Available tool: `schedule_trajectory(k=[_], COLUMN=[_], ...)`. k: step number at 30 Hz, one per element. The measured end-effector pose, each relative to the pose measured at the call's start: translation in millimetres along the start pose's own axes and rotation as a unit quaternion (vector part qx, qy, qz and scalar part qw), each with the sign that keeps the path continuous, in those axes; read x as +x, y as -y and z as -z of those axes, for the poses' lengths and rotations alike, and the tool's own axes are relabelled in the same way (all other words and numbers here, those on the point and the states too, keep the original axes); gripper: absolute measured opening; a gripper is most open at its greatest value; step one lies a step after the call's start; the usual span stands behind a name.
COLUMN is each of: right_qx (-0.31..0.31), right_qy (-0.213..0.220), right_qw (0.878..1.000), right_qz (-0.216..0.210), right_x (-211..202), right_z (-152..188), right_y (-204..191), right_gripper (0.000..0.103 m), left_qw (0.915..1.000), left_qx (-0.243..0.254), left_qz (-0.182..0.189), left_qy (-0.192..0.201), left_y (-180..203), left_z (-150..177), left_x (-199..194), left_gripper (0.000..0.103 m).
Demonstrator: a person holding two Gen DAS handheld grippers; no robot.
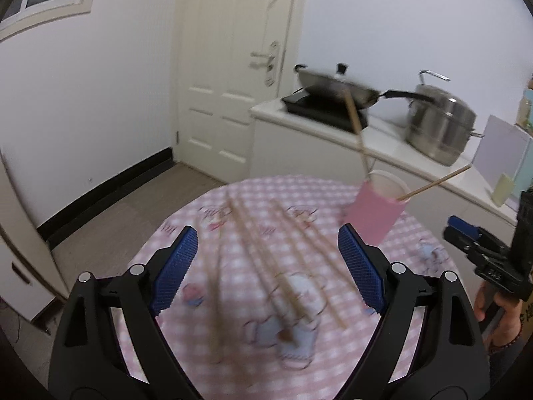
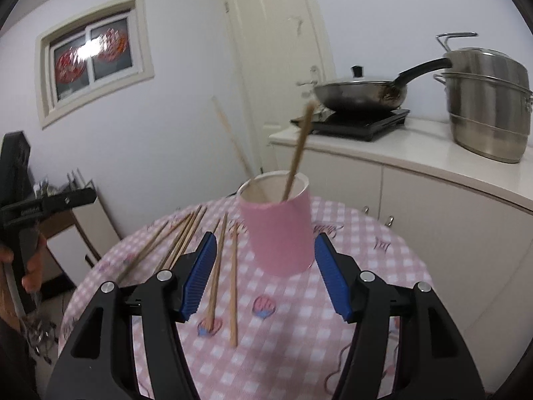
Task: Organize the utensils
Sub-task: 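Lower both tools to the table and grasp one chopstick each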
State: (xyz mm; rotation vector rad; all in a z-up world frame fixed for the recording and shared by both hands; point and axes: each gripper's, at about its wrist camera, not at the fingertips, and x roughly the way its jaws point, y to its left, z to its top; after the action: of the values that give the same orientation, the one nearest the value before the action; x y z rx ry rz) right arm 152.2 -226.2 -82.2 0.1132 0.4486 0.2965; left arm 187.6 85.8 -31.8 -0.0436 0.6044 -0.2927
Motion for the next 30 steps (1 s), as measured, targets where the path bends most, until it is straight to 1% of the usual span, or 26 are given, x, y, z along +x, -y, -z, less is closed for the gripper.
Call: schedule_trajectory(k=[3,10,12,18,20,23,24,26,30], right_qx=[-0.02,-0.058,-0.069,-0.094,-0.099,-0.107,-0.112,-0.118,-0.127], right_qy=[-0.012,-0.035,-0.043,-0.064,-0.071,-0.084,-0.089,-0.094,-0.106], right_qw=[1.0,0.997,0.996,0.992,0.99,0.988,0.987,0.986,0.984], right_qz=[-0.006,-0.035,-0.044,-0.062,-0.065,-0.069,-0.068,-0.068,-0.061], right_x=[3.7,21.2,29.3,55.3,65.4,79.4,84.2,90.4,102.3], right_z=[8.0,12.7,13.3,13.0,12.0,10.6,10.2,9.5,6.8], right_y=[-15.1,-47.8,-57.7,-84.4,-90.1,-98.4,-101.3,-104.6,-109.4], right_gripper=[0.058,0.058,0.058,0.058,0.058,0.058,0.058,0.058,0.058], left_qw=[0.9997,0.996,0.9934,0.9857,0.9821,0.9768,0.9759,0.9747,0.9724], left_qx=[-0.007,-0.053,-0.076,-0.103,-0.116,-0.135,-0.137,-0.14,-0.137], left_qz=[-0.015,-0.022,-0.023,-0.045,-0.045,-0.046,-0.048,-0.046,-0.049], left_qy=[-0.017,-0.068,-0.083,-0.126,-0.141,-0.16,-0.163,-0.168,-0.182], left_y=[-12.4,-40.4,-50.7,-70.9,-76.4,-85.8,-87.5,-87.7,-86.7], left_z=[8.1,21.8,24.7,29.8,30.9,31.3,30.6,29.0,25.9], left_x=[7.5,35.5,46.8,81.4,93.6,112.3,117.2,124.7,138.8], left_gripper=[0.085,0.085,0.085,0.084,0.076,0.073,0.072,0.063,0.054])
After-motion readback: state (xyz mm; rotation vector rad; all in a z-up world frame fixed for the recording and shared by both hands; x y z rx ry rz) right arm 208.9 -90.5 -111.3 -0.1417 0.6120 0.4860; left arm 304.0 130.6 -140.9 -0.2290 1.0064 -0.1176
